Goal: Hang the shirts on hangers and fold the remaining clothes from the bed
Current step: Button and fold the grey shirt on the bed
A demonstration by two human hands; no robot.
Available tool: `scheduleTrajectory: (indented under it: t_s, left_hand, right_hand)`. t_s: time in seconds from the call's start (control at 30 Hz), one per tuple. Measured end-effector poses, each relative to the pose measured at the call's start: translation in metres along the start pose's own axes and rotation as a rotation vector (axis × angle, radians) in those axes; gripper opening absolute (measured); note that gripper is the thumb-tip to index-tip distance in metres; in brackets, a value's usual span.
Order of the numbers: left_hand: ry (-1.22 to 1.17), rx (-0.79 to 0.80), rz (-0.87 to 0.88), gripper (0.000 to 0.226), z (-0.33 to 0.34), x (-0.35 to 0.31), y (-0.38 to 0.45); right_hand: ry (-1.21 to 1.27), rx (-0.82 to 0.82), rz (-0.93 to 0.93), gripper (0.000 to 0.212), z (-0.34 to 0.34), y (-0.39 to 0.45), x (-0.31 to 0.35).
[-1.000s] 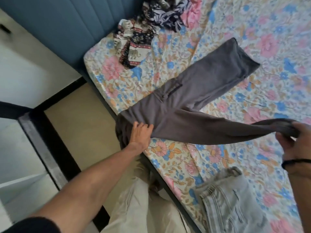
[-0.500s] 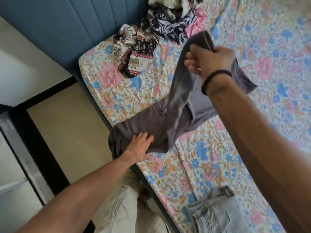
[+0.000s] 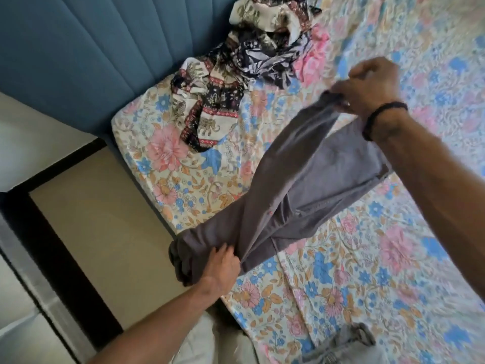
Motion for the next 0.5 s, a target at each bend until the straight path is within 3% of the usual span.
scheduleTrajectory:
  t_s: [0.1,0.23,0.37,0.43,0.5]
  left_hand:
    - [0.027,0.066,-0.053,0.027,-0.001,-0.009,0.008]
    - [0.089,0.112,-0.044,0.032,0.005,-0.014,0.017]
    - [0.077,0.119,-0.025,0.034,0.007,-0.012,0.023]
    - [0.031,0.120,-0.032,0.037,0.002,-0.013,0.027]
    - [-0.002,0.154,-0.040,0.042,0.001,-0.012,0.028]
  right_hand:
    - [-0.024,-0.028,0.085,0.036,-0.061,0.016,-0.084]
    - [0.215,-0.218,0.327,0.039,-0.123,0.043,-0.203]
    - [0.331,-0.288,0.402,0.028,-0.118,0.044,-0.280]
    - [0.571,-0.257,0.461,0.022,-0.096,0.045,-0.305]
    - [0.748,-0.177,0.501,0.034,-0.069,0.045,-0.321]
Point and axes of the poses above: each hand's wrist, its own y-axis towards the middle knuckle, its own z-axis out of the palm, x = y × z, the point moved 9 cm from there along y, towards the middle knuckle, and after that the axes turned 4 degrees about -z, right-handed, at the moved point
